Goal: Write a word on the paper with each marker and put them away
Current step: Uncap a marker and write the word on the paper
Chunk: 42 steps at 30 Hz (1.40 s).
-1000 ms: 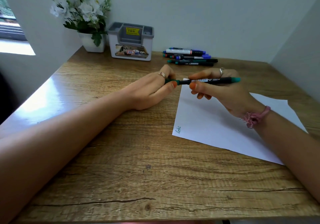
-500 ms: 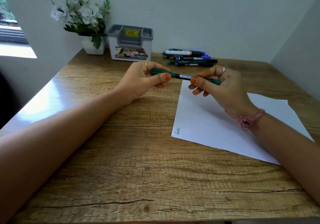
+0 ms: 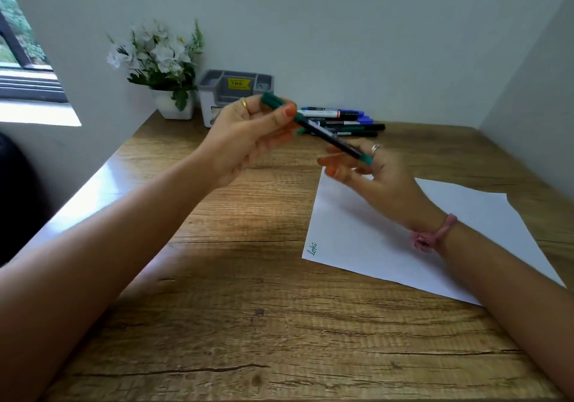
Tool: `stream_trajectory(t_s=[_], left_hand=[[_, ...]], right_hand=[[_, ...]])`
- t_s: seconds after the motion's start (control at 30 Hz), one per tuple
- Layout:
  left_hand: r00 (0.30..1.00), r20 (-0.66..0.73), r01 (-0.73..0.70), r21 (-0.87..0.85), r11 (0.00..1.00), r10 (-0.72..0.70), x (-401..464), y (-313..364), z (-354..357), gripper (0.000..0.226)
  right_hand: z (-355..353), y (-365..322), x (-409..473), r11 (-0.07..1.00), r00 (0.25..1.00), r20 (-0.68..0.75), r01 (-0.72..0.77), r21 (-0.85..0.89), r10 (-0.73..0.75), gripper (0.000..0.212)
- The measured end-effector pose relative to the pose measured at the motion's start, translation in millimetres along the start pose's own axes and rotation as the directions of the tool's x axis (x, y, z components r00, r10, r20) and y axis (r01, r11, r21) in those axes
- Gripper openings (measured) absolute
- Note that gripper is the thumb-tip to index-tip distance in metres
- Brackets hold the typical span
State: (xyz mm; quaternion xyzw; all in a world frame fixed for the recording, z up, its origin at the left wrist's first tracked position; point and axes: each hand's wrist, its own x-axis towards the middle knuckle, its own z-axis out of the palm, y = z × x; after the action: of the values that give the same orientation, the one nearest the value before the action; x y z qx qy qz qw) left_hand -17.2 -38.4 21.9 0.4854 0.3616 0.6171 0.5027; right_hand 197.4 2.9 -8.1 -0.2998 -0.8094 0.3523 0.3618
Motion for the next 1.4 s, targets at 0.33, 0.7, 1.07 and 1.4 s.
stream_trajectory(t_s=[0.33,0.7,1.07,1.4], left_hand=[[0.701,-0.434,-0.211,0.631,0.747,0.565,58.8,81.2,-73.2,0.044],[0.678,-0.231,-0.051,0.932,0.359,0.697,118.7,65.2,-98.7,0.031],[0.815,-0.200,0.082,0.969,0.234,0.543,127.0,40.7,-114.0,0.031],[0.665,0.029,-0.079,0.996,0.031,0.747,121.5,43.6,-77.0,0.034]], right_hand=[[-0.2,36.5,0.2,0.858,0.944,0.306,0.052,-0.511,0.125,0.052],[-0.3,37.1,1.1,0.872,0.948,0.296,0.044,-0.487,0.117,0.045],[0.1,38.5,2.1,0.864,0.947,0.293,0.032,-0.503,0.136,0.046],[0.5,35.7,2.0,0.857,0.946,0.294,0.034,-0.514,0.139,0.046]])
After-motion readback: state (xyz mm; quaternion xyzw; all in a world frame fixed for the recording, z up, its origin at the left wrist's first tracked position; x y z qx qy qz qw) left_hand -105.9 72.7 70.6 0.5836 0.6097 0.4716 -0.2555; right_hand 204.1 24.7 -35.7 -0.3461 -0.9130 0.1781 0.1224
